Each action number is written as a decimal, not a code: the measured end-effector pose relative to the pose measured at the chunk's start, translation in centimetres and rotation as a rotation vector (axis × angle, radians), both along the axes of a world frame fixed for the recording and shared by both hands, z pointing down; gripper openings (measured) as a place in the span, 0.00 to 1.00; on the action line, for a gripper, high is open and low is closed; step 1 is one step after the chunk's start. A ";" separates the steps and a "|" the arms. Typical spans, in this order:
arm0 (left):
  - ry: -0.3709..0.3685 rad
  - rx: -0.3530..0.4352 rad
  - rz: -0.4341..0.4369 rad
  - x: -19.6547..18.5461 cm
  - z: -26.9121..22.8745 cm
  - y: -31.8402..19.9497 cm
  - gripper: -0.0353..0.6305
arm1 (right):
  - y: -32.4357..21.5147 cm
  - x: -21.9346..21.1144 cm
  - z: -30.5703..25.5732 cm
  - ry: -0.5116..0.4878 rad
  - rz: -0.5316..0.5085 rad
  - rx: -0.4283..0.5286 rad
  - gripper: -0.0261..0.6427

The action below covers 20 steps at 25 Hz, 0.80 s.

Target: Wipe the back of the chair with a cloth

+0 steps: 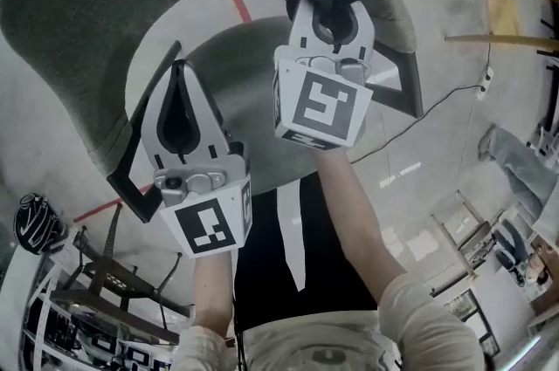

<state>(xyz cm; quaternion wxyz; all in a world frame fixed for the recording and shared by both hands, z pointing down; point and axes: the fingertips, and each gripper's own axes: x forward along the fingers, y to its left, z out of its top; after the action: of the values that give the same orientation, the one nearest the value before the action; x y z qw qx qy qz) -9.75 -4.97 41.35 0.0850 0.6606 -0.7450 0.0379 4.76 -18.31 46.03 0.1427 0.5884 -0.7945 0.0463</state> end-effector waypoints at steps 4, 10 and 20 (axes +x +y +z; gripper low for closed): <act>0.003 0.006 0.070 1.8 0.1 -0.6 0.08 | 0.9 3.7 0.8 -0.005 0.133 -0.020 0.12; -0.009 -0.015 0.154 4.2 0.7 -0.9 0.08 | 3.0 7.1 1.3 -0.021 0.248 -0.034 0.12; 0.000 0.002 0.206 7.0 0.2 -1.7 0.08 | 4.3 8.7 1.4 -0.036 0.290 -0.046 0.12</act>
<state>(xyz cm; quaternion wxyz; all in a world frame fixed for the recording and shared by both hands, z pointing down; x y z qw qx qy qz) -2.79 -6.64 41.52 0.0802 0.7337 -0.6732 0.0457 13.43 -13.96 47.43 0.1336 0.6926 -0.7024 0.0952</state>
